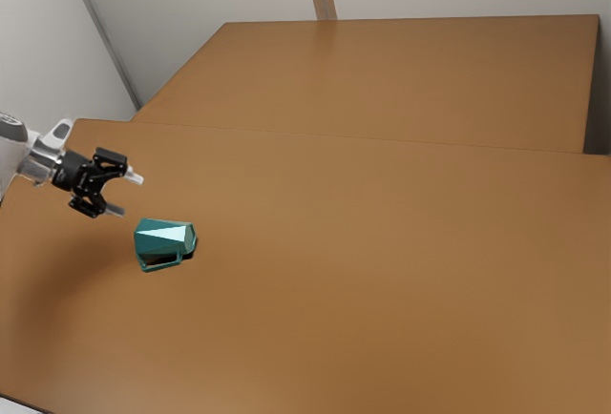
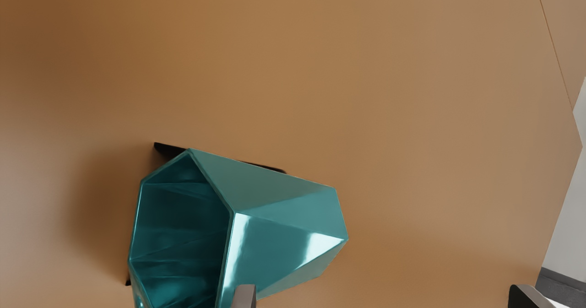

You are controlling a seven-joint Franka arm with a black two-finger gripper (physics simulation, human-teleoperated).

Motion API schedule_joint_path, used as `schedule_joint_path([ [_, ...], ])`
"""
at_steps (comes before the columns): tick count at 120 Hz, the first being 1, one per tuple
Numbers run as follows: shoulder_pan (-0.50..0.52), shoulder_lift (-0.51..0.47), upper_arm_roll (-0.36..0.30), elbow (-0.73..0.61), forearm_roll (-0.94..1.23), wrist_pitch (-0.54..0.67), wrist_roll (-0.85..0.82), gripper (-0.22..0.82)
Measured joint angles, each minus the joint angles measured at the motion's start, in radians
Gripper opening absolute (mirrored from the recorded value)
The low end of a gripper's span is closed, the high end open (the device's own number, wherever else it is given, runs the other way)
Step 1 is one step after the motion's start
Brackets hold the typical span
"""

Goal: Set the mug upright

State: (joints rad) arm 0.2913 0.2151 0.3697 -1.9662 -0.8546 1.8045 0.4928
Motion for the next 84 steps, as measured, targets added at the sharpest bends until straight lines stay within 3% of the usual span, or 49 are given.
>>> schedule_joint_path([
  [84, 0.017, 0.077, -0.018, -0.071, -0.097, -0.011, 0.231, 0.60],
])
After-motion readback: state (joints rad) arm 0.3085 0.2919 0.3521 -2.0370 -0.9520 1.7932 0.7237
